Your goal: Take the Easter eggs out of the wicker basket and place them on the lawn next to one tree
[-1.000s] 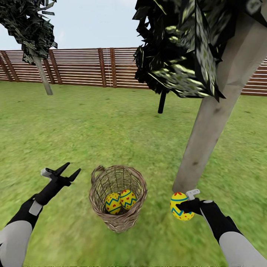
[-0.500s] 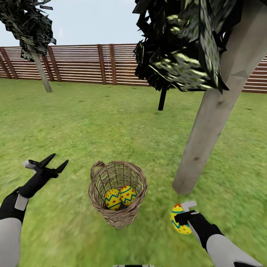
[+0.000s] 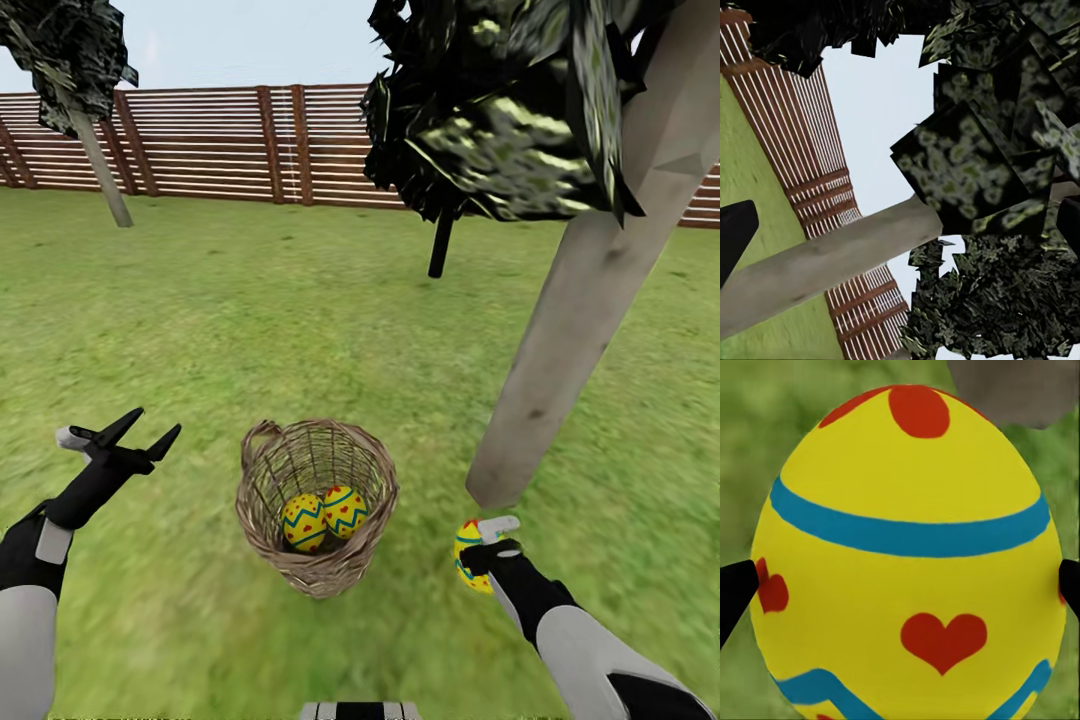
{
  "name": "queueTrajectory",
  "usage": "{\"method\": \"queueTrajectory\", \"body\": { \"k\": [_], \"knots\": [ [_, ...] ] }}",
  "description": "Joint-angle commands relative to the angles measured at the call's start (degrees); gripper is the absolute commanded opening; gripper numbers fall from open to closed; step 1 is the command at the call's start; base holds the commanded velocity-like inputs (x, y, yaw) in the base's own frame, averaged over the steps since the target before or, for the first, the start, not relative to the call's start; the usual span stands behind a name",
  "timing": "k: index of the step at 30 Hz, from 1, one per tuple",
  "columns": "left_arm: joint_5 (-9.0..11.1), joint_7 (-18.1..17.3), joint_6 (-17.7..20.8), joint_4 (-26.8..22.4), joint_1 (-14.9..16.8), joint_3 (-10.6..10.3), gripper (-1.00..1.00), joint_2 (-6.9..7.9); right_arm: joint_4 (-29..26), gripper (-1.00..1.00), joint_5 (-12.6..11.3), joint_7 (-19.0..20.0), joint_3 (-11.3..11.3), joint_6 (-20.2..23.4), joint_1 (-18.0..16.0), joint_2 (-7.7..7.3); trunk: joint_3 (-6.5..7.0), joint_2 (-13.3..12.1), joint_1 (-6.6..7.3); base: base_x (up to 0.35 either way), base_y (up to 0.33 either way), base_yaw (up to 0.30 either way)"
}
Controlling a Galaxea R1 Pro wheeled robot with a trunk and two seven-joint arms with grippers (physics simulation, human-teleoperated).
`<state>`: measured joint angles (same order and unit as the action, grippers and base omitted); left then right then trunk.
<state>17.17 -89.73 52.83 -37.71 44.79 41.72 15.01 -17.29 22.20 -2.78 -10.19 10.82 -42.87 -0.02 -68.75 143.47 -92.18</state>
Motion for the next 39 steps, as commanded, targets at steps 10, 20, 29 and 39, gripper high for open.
{"method": "queueTrajectory", "body": {
  "k": [10,20,29,39],
  "knots": [
    [-0.1,-0.3,0.6,0.0,0.0,-0.3,1.0,-0.39,3.6,-1.0,0.1,-3.5,-0.2,-7.1,0.0,-0.07,-2.27,0.2,-0.24,0.0,0.0,0.0],
    [-0.1,-0.3,0.6,0.0,0.0,-0.3,1.0,-0.52,3.0,-1.0,0.3,-3.4,-0.3,-7.4,0.0,0.21,-4.48,0.3,-0.5,0.0,0.0,0.0],
    [-0.1,-0.3,0.6,0.0,0.0,-0.1,1.0,-0.69,1.4,-1.0,0.4,-3.2,-0.3,-7.3,0.0,0.39,-6.48,0.4,-0.73,0.0,0.0,0.0],
    [-0.1,-0.3,0.6,0.0,0.0,-0.3,1.0,-0.77,-0.9,-1.0,0.1,-3.6,-0.6,-6.5,-0.7,0.11,-8.69,0.5,-0.99,0.0,0.0,0.0]
  ]
}}
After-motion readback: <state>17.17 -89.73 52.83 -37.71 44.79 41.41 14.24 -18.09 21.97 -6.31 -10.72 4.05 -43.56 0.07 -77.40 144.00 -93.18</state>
